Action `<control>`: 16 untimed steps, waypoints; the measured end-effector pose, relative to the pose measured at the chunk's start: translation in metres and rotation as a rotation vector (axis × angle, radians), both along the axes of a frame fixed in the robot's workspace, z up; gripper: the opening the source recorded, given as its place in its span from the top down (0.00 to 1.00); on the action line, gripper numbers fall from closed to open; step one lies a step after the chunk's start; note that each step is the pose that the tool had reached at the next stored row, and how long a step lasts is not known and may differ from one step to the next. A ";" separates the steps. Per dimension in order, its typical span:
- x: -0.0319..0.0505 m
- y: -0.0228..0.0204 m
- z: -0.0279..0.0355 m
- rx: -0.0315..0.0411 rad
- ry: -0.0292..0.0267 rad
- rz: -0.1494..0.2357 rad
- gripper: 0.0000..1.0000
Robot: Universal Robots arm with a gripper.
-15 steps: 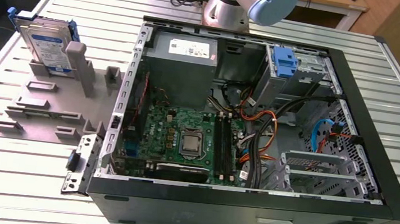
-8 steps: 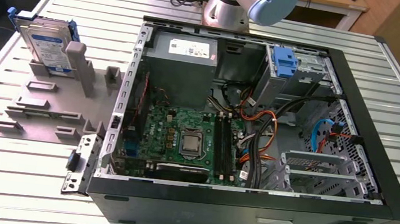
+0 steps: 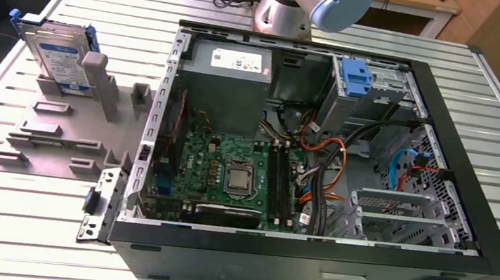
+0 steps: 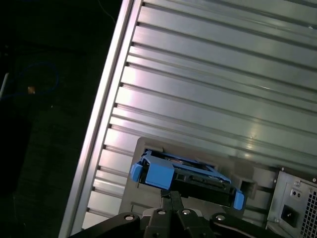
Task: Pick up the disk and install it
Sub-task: 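Pick up the disk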
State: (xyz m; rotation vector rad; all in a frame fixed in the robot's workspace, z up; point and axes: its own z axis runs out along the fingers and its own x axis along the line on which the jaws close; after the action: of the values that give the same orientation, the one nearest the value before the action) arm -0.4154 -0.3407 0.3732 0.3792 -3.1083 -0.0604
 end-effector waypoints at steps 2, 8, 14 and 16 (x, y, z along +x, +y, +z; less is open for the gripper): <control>0.0000 0.0000 0.0000 0.0000 -0.0001 0.007 0.89; 0.0000 0.0000 0.0000 0.0000 -0.0001 0.029 0.89; 0.0000 0.0000 0.0000 0.0000 -0.0001 0.049 0.89; 0.0000 0.0000 0.0000 0.0000 0.0000 0.055 0.89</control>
State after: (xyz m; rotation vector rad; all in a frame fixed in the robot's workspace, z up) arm -0.4154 -0.3407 0.3732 0.4646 -3.0956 -0.0599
